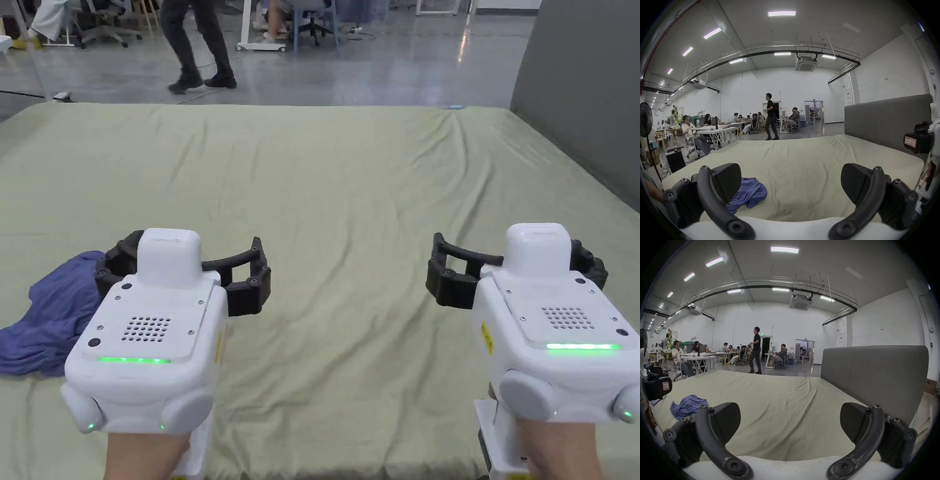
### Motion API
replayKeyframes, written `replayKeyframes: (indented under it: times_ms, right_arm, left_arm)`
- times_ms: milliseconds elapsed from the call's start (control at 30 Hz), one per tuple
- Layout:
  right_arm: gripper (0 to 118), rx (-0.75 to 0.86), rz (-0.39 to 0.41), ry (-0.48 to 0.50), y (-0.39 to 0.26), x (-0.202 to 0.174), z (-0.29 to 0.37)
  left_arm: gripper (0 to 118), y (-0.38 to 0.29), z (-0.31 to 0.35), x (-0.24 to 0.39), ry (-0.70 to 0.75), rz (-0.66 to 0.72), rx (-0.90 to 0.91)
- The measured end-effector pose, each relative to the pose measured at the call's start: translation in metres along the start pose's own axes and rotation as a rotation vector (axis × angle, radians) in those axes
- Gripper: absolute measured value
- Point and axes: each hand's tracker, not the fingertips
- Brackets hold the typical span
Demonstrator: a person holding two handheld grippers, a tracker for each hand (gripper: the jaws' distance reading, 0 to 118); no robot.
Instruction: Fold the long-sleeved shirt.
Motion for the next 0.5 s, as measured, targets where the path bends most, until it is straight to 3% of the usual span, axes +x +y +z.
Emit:
replayKeyframes:
  times_ms: [500]
  right_arm:
    - [118,-0.009,0.012,0.004,0.005,-0.0045,0.0002]
  left_arm:
    - [118,0.0042,0.0012,-0.0003,-0.007,-0.005,0.01]
